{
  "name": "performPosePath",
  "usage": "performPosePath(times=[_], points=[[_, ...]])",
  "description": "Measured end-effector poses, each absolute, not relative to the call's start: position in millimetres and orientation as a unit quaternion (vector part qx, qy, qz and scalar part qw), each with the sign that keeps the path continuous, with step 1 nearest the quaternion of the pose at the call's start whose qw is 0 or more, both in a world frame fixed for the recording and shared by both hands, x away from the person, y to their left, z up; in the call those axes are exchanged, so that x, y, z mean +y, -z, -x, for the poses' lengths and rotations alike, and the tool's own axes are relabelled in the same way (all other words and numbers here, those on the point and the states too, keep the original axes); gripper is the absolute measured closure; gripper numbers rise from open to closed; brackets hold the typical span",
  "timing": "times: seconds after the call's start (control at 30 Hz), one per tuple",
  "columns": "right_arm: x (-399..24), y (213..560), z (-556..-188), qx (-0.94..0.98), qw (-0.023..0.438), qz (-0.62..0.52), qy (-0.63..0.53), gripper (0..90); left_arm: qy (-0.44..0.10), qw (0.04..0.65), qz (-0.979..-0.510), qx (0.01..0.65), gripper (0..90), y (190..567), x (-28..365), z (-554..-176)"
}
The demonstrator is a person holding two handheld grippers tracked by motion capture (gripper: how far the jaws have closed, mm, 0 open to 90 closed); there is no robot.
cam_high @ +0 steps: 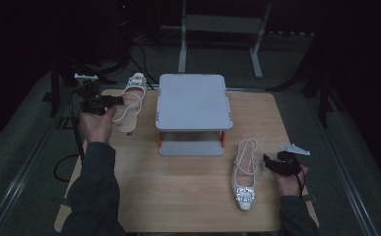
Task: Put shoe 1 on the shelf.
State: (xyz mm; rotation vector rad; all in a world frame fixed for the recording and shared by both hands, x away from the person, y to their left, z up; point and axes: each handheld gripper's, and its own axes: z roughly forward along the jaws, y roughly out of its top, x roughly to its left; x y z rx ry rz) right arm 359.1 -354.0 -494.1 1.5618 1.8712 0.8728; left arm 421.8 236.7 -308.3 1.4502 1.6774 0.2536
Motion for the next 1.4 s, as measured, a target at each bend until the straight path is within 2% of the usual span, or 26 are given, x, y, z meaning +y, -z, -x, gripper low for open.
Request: performPosePath(times=[0.5, 0.97, 1.4], points=[[-354.7, 494.4, -359.3, 0.693, 0.275, -0.583, -0.324, 38.0, -0.117, 0.458, -0.572, 0.670, 80.7, 272.0, 216.2, -434.9], [-355.1, 494.5, -359.5, 0.692, 0.274, -0.584, -0.324, 38.0, -0.088, 0.467, -0.551, 0.686, 80.6, 279.1, 196.9, -453.9], [-353.9, 494.3, -360.3, 0.693, 0.273, -0.583, -0.325, 38.0, -0.087, 0.472, -0.537, 0.694, 80.6, 270.9, 169.3, -462.4]])
